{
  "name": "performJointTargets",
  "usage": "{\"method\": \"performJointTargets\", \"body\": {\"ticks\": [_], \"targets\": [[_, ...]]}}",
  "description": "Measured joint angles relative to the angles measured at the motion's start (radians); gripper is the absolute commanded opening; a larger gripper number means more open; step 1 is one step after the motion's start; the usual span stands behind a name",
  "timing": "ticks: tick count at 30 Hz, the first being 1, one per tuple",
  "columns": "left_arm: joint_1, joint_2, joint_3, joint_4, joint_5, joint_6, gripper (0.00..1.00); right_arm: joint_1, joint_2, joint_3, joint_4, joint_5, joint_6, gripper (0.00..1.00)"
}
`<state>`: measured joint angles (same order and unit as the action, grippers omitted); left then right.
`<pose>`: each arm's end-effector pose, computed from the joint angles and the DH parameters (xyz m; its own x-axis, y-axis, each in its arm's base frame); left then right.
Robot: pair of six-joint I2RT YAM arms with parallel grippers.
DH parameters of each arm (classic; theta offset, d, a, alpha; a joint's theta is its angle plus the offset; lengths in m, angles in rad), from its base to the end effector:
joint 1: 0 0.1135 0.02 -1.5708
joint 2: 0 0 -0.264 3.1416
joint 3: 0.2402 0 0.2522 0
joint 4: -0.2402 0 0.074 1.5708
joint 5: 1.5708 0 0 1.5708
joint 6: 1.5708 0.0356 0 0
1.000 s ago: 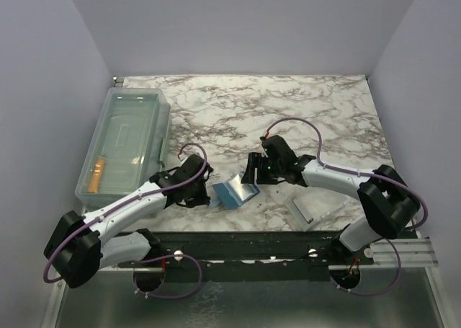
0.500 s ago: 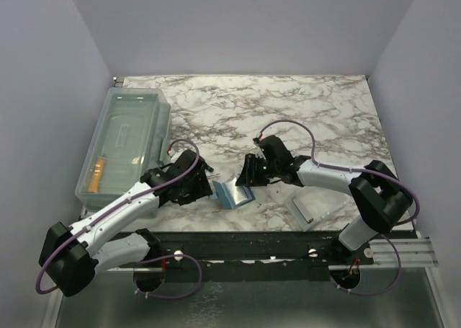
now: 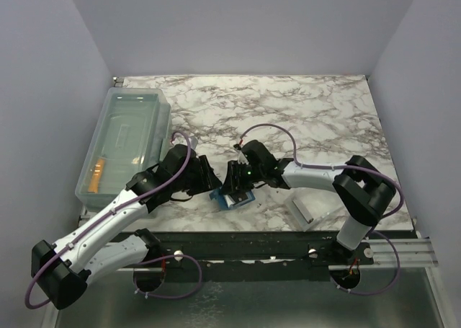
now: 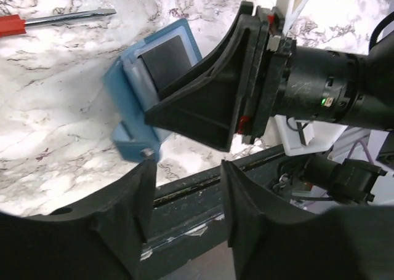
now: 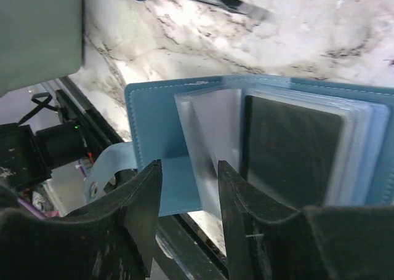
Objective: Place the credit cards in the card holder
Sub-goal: Open the card holder at the center of the board.
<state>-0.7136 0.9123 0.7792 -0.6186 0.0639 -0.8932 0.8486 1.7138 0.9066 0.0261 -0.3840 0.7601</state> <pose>0.1416 -0.1256 0.2745 -0.8601 -0.2838 -0.4240 0.0294 0.8021 -0.5965 0.2189 0.2687 0.1640 -0.9378 -0.0981 -0.3330 -0.3110 0.6635 0.6804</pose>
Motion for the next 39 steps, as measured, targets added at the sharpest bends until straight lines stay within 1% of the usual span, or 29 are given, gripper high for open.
{"method": "performJointTargets", "body": {"ticks": [5, 8, 11, 14, 16, 18, 19, 21, 22, 25, 27, 30, 34, 37, 39], "targets": [[0.000, 0.015, -0.013, 0.036, -0.008, -0.014, 0.49, 0.022, 0.027, 0.002, 0.048, -0.022, 0.037, 0.43], [0.000, 0.030, -0.023, 0.054, -0.034, -0.023, 0.47, 0.036, 0.031, -0.006, 0.080, -0.029, 0.062, 0.47], [0.006, 0.056, -0.032, 0.079, -0.051, -0.029, 0.37, 0.057, 0.024, -0.032, 0.131, -0.043, 0.089, 0.55], [0.017, 0.092, -0.054, 0.113, -0.050, -0.031, 0.25, 0.072, 0.005, -0.079, 0.182, -0.055, 0.117, 0.57], [0.032, 0.115, -0.074, 0.130, -0.045, -0.032, 0.22, 0.073, -0.005, -0.113, 0.205, -0.063, 0.132, 0.58], [0.052, 0.135, -0.109, 0.150, -0.032, -0.035, 0.23, 0.075, -0.019, -0.143, 0.220, -0.068, 0.145, 0.59], [0.062, 0.138, -0.137, 0.160, -0.025, -0.042, 0.23, 0.075, -0.029, -0.158, 0.227, -0.070, 0.150, 0.58], [0.074, 0.135, -0.188, 0.174, -0.012, -0.054, 0.24, 0.075, -0.050, -0.187, 0.247, -0.076, 0.158, 0.45], [0.077, 0.133, -0.218, 0.184, 0.004, -0.062, 0.25, 0.075, -0.055, -0.196, 0.258, -0.082, 0.160, 0.40], [0.078, 0.132, -0.272, 0.208, 0.047, -0.081, 0.25, 0.076, -0.054, -0.204, 0.292, -0.108, 0.170, 0.33], [0.078, 0.132, -0.290, 0.223, 0.075, -0.090, 0.25, 0.080, -0.051, -0.208, 0.323, -0.123, 0.179, 0.32], [0.078, 0.131, -0.299, 0.248, 0.097, -0.094, 0.27, 0.092, -0.039, -0.219, 0.366, -0.146, 0.183, 0.36], [0.079, 0.150, -0.303, 0.285, 0.120, -0.096, 0.26, 0.105, -0.005, -0.226, 0.384, -0.165, 0.182, 0.37], [0.080, 0.236, -0.301, 0.335, 0.139, -0.093, 0.26, 0.107, 0.013, -0.231, 0.377, -0.161, 0.182, 0.37], [0.080, 0.312, -0.296, 0.367, 0.148, -0.088, 0.25, 0.107, 0.013, -0.235, 0.369, -0.150, 0.181, 0.44]]}}
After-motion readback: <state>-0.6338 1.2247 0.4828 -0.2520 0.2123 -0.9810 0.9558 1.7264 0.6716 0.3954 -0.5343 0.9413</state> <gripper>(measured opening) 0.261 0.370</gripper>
